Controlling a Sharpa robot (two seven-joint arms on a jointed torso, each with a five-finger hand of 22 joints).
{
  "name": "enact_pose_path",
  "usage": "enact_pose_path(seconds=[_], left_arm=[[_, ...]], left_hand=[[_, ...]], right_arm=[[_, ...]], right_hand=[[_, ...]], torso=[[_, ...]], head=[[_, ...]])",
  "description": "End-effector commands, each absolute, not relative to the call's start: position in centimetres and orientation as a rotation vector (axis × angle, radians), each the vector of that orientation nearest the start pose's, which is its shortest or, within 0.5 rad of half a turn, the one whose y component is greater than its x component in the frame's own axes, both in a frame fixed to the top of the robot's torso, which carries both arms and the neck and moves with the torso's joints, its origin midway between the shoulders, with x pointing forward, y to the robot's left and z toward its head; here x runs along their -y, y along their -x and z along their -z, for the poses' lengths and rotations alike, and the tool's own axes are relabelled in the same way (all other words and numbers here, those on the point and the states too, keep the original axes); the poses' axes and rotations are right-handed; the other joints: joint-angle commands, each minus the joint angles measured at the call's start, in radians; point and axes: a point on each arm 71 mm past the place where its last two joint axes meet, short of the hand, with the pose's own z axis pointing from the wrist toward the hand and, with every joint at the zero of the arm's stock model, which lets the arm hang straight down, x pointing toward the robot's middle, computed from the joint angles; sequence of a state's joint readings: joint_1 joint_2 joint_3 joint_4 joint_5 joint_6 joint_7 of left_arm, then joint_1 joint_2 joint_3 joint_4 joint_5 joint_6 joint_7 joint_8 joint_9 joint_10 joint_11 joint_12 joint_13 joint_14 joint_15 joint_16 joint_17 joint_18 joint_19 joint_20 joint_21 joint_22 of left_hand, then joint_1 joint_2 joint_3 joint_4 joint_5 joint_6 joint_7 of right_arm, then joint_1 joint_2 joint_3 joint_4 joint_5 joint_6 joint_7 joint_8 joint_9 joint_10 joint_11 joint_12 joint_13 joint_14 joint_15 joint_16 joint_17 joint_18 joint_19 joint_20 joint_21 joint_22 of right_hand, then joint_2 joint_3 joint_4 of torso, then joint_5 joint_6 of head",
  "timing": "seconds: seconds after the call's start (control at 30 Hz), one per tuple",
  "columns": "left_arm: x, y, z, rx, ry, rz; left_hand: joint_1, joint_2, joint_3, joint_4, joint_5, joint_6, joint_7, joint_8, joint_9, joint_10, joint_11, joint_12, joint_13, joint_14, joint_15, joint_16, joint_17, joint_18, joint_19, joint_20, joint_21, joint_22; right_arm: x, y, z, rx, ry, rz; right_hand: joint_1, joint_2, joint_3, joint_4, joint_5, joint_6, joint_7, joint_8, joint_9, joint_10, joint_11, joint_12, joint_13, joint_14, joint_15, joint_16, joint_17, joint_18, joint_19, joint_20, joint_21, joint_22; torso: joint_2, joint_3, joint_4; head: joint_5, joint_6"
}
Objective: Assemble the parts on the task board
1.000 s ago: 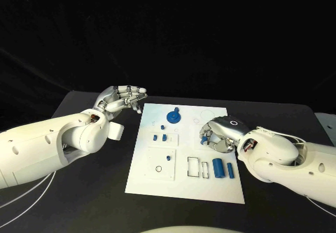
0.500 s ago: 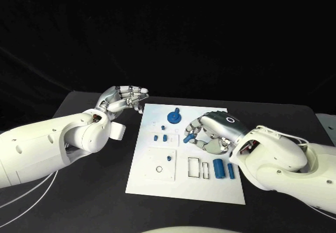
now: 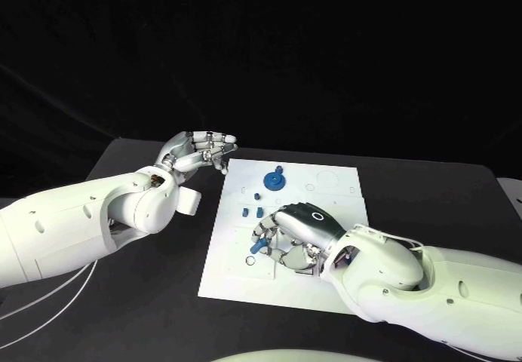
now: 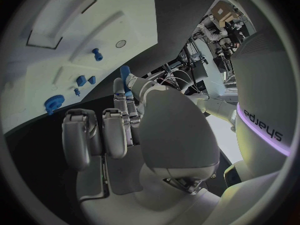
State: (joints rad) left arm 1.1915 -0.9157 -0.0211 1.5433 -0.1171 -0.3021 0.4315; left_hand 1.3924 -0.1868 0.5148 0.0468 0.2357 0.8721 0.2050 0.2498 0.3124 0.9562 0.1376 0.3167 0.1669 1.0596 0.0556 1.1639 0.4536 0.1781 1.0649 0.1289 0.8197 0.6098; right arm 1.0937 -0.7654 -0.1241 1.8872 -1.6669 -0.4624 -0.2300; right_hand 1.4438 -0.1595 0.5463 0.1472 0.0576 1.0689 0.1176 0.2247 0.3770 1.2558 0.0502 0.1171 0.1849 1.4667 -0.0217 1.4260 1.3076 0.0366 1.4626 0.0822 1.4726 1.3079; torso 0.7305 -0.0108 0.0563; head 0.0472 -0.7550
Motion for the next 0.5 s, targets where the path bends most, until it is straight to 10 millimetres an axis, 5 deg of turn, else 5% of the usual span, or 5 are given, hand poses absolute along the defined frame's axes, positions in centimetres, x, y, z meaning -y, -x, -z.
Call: enact_pose_path(seconds=[0.03, 0.5], left_arm=[[-23.5, -48.5, 16.7, -1.381, 0.973, 1.539], [-23.5, -48.4, 16.7, -1.384, 0.974, 1.539]], left_hand=[[0.003, 0.005, -0.003, -0.003, 0.004, -0.003, 0.000, 0.005, -0.001, -0.009, 0.001, 0.007, 0.001, -0.009, -0.001, -0.002, -0.001, 0.006, -0.001, 0.007, -0.004, -0.001], [0.002, 0.005, -0.003, -0.003, 0.004, -0.004, 0.000, 0.006, -0.001, -0.011, 0.001, 0.010, 0.001, -0.010, -0.001, -0.001, -0.002, 0.006, -0.001, 0.007, -0.004, -0.001]], right_arm=[[6.9, -35.7, 21.0, -1.577, 0.376, -0.988], [6.0, -35.9, 23.0, -1.606, 0.443, -0.912]], right_hand=[[-0.005, 0.000, 0.004, -0.004, 0.004, 0.009, 0.001, 0.004, 0.020, 0.003, 0.002, -0.007, 0.001, 0.059, -0.003, 0.004, 0.048, -0.015, 0.079, -0.007, -0.007, 0.227], [-0.008, -0.002, 0.006, -0.006, 0.003, 0.007, 0.003, 0.004, 0.021, 0.003, 0.004, -0.009, 0.001, 0.059, -0.002, 0.005, 0.050, -0.016, 0.080, -0.006, -0.004, 0.228]], torso=[[0.001, 0.0005, 0.0004], [0.001, 0.0017, 0.0008]], head=[[0.003, -0.001], [0.007, -0.008]])
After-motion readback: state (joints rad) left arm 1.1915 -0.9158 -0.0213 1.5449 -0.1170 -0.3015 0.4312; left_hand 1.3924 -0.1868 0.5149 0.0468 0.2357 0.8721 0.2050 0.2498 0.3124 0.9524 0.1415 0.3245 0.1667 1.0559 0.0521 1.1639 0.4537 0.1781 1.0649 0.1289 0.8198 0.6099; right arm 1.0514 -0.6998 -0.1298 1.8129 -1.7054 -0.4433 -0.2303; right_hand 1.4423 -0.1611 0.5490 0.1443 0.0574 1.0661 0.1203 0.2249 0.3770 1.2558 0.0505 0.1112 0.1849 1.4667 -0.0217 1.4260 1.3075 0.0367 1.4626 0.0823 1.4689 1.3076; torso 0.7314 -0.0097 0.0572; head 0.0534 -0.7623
